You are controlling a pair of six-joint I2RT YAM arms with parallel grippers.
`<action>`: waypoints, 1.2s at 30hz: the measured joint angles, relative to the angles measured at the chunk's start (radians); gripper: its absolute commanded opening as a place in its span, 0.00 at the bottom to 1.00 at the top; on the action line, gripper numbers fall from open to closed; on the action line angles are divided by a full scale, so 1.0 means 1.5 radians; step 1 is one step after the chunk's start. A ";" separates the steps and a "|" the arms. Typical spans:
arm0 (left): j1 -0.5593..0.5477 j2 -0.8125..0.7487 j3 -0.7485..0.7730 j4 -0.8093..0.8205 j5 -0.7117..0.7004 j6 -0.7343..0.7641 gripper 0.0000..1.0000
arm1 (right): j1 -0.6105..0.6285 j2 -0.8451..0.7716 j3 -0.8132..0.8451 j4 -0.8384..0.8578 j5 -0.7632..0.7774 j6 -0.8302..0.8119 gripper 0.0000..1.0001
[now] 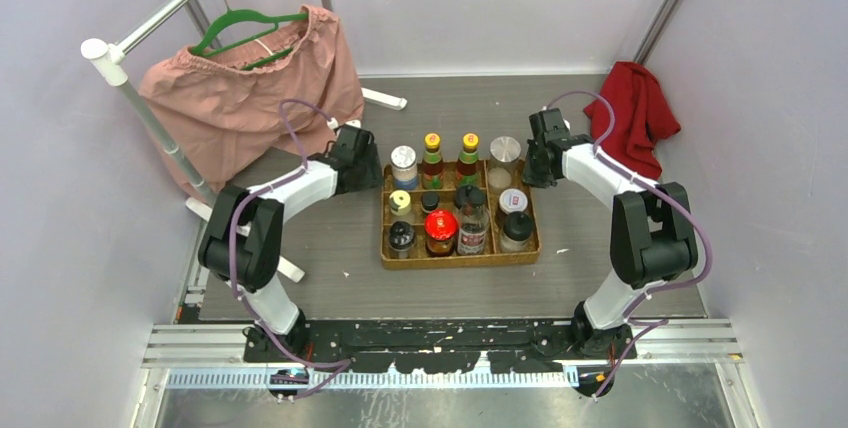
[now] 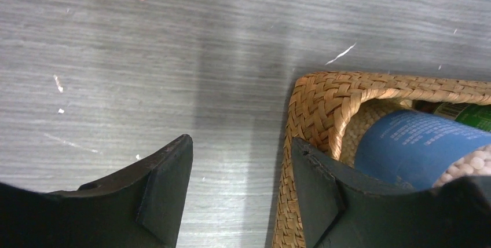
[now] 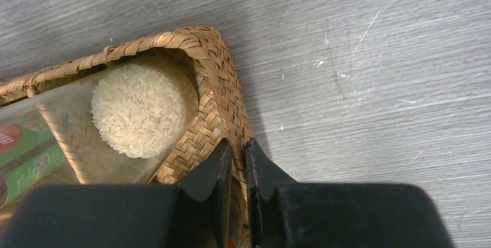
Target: Organize the condiment bottles
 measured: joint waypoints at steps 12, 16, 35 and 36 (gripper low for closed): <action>0.000 0.076 0.088 -0.004 0.007 0.003 0.64 | -0.021 0.067 0.084 -0.032 0.017 -0.019 0.08; 0.000 0.102 0.123 -0.010 0.004 0.007 0.65 | -0.025 0.077 0.095 -0.032 0.023 -0.019 0.08; 0.001 0.151 0.199 -0.026 -0.006 0.023 0.65 | -0.031 0.098 0.122 -0.040 0.024 -0.019 0.11; 0.001 0.151 0.199 -0.026 -0.006 0.023 0.66 | -0.031 0.098 0.122 -0.040 0.024 -0.019 0.11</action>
